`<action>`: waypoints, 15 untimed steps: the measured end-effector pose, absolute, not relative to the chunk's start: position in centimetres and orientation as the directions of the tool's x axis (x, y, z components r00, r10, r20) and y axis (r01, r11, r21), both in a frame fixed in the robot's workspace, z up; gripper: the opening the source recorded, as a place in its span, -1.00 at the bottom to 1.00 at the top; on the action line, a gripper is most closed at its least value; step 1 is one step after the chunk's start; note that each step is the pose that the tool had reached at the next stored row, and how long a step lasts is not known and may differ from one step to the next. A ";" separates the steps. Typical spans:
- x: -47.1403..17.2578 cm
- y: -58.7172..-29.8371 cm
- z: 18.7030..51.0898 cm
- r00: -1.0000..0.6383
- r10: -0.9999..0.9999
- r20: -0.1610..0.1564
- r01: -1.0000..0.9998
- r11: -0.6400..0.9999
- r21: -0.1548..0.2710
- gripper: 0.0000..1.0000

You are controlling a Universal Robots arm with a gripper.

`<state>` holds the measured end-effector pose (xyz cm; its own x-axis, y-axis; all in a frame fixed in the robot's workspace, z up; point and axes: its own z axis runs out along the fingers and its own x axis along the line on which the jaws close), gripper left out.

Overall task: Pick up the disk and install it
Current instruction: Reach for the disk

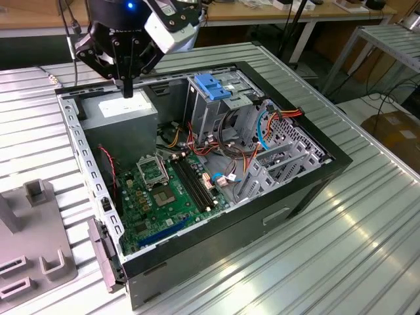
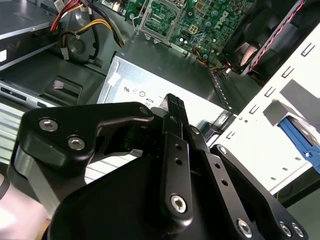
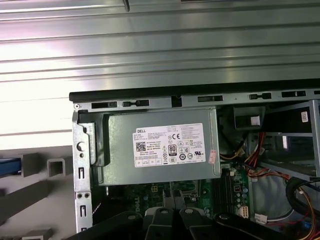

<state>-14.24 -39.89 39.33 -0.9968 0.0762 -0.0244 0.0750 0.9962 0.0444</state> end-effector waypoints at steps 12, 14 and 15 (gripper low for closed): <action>-15.6 -39.9 39.3 -0.997 0.076 -0.024 0.075 0.996 0.044 -0.80; -15.9 -39.9 39.3 -0.997 0.076 -0.024 0.075 0.996 0.044 -0.80; -16.0 -39.9 39.3 -0.997 0.076 -0.025 0.075 0.996 0.044 -0.80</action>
<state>-15.97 -39.89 39.33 -0.9968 0.0762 -0.0246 0.0751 0.9962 0.0444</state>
